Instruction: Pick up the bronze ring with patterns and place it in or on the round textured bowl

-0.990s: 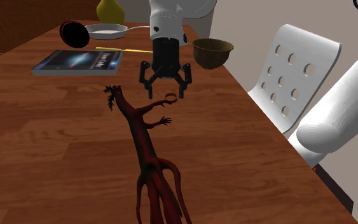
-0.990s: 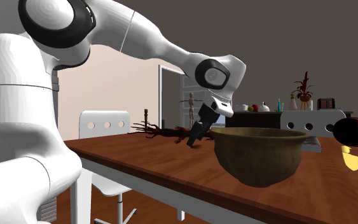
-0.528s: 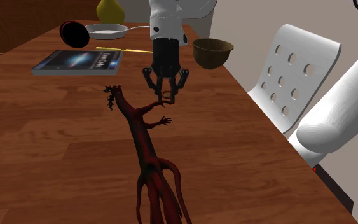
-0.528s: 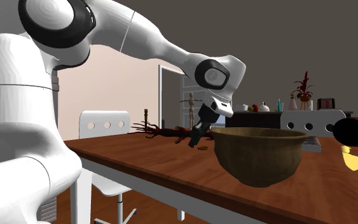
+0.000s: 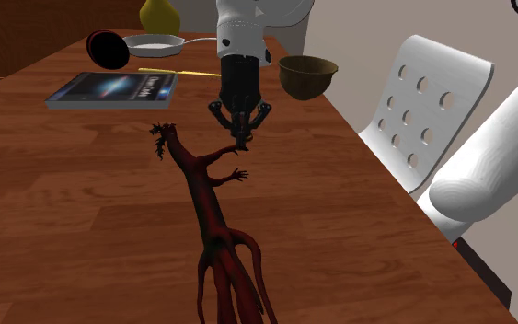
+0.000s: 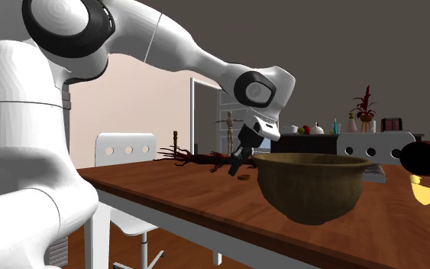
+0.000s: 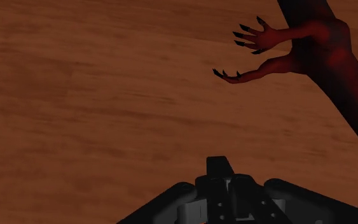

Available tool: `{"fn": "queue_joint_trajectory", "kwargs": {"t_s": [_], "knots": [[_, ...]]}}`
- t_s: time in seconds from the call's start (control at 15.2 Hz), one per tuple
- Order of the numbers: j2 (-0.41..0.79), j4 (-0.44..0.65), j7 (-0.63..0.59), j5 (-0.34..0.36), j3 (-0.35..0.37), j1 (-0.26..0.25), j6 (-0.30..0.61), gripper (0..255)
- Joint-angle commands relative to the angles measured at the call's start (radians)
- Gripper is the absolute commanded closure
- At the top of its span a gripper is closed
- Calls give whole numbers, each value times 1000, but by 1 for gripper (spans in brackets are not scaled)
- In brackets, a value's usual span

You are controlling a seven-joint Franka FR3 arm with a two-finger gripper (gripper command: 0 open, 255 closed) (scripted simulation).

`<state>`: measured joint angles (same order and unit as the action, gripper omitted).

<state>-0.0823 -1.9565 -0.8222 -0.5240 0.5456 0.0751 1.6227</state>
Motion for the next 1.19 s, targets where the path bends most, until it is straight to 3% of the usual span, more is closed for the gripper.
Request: {"fn": "queue_joint_trajectory", "kwargs": {"t_s": [0.0,0.4,0.86,1.12], "knots": [[0,0,0,0,0,0,0,0],[-159,-25,-4,114,-28,36,81,0],[-159,-119,2,99,-4,23,180,0],[-159,-119,2,99,-4,23,180,0]]}}
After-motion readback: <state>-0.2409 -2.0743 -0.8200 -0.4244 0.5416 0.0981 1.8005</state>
